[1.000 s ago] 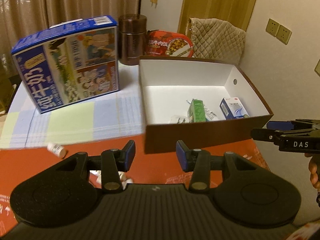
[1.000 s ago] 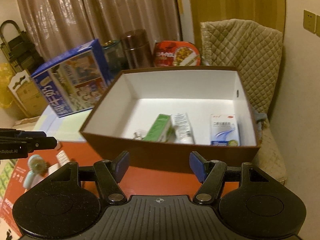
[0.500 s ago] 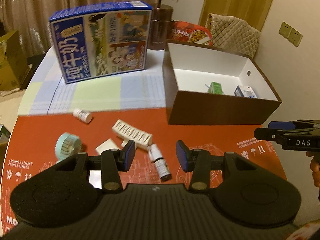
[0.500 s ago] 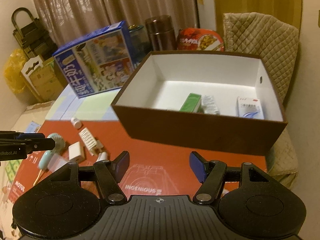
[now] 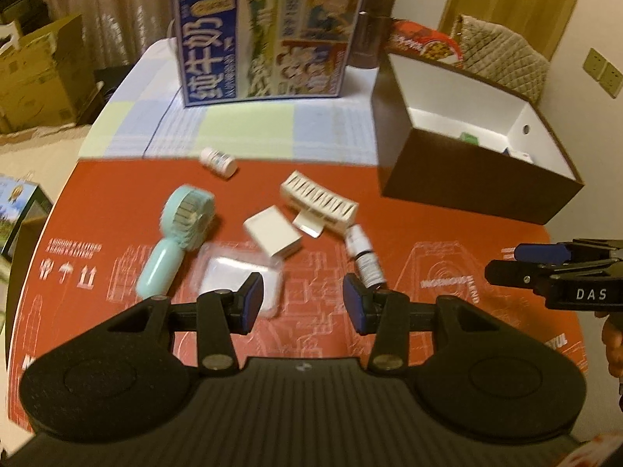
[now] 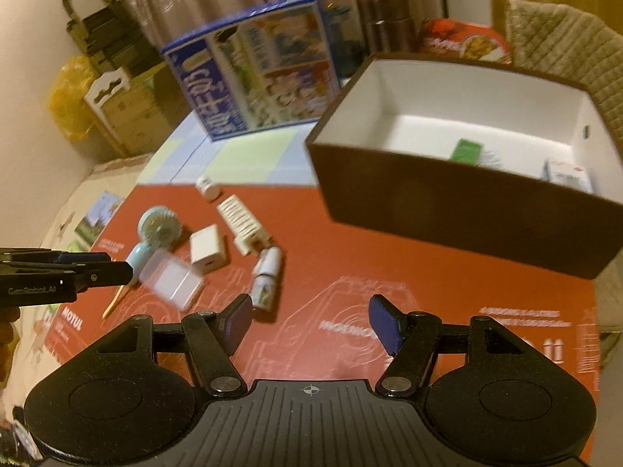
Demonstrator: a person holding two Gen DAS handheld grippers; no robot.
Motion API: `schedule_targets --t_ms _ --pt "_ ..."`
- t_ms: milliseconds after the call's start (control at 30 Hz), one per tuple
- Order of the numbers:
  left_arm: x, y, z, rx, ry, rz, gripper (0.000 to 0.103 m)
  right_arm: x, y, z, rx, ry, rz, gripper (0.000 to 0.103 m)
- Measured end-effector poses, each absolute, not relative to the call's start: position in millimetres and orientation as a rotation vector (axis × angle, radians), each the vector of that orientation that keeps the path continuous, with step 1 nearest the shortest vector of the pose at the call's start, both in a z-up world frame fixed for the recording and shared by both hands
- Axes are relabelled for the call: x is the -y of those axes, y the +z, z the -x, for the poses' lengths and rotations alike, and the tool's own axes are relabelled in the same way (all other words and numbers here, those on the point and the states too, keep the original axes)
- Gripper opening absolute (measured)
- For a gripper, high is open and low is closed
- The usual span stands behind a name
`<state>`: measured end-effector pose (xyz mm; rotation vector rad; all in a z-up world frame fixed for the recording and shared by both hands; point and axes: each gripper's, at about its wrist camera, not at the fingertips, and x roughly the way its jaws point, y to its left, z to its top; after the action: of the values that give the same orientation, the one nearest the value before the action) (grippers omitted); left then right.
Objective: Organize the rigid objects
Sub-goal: 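Move both open tools out of the box back over the mat items, then grasp the small spray bottle with white pump using the right tool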
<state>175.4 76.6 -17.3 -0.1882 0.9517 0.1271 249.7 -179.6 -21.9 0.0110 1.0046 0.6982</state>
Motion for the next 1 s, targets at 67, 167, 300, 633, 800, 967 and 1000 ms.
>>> schedule_targets --t_ms 67,167,300,633,800,967,1000 --pt "-80 -22 -169 -0.957 0.143 0.199 0.041 172 -28 -248 -1.018 0.713 -0.004 0.063" --pt "-85 -30 -163 -0.966 0.170 0.212 0.043 164 -37 -246 -1.039 0.725 0.008 0.063" --pt "-89 -37 -157 -0.970 0.192 0.226 0.046 153 -49 -245 -1.058 0.740 0.018 0.063" --pt "-85 -55 -164 -0.962 0.219 0.209 0.053 128 -70 -247 -1.069 0.770 0.063 0.063" --pt "-82 -64 -174 -0.960 0.233 0.171 0.053 116 -79 -252 -1.057 0.777 0.092 0.063" --pt "-85 -71 -184 -0.956 0.233 0.137 0.053 108 -87 -259 -1.051 0.782 0.113 0.063" --pt "-86 -72 -185 -0.958 0.234 0.134 0.053 106 -89 -261 -1.051 0.781 0.117 0.063"
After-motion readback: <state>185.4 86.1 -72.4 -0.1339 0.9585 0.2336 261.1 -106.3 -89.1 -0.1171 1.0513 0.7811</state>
